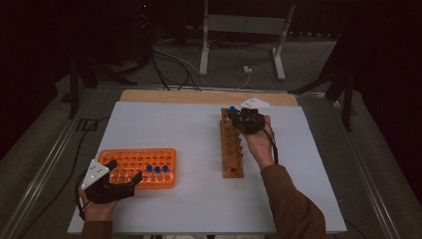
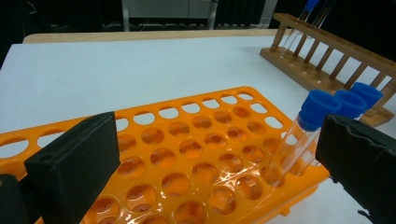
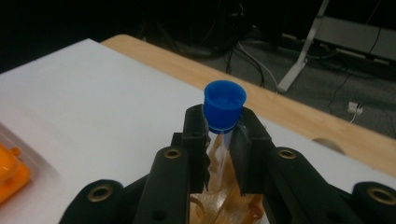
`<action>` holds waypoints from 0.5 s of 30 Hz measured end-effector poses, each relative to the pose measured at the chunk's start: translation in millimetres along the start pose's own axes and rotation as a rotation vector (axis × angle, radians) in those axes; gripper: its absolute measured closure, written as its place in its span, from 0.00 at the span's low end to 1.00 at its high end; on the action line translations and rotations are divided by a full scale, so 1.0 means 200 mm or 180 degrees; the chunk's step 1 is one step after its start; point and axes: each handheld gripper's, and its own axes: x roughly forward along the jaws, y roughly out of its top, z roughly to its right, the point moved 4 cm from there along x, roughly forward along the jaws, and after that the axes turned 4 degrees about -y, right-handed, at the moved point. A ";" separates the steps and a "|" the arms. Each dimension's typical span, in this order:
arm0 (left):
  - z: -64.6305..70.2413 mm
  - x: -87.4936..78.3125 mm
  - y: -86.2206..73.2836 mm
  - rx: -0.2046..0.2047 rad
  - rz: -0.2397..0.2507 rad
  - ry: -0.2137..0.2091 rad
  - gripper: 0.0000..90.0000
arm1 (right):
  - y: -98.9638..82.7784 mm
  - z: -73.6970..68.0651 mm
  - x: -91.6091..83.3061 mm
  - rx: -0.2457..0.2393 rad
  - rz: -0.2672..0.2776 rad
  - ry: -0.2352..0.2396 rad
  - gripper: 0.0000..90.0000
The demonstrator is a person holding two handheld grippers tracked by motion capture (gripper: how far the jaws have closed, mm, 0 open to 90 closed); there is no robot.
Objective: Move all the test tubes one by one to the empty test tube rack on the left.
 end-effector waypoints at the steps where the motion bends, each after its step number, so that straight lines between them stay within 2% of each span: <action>1: 0.00 0.00 0.00 0.0007 0.0004 -0.0005 0.01 | 0.01 0.00 -0.01 -0.0010 0.0026 0.0005 0.86; 10: 0.02 -0.03 0.07 -0.0016 0.0166 -0.0002 0.01 | 0.06 -0.02 -0.09 -0.0094 0.0121 0.0073 0.86; 15: 0.05 -0.03 0.10 0.0005 0.0208 -0.0035 0.01 | 0.07 -0.06 -0.10 -0.0118 0.0118 0.0172 0.86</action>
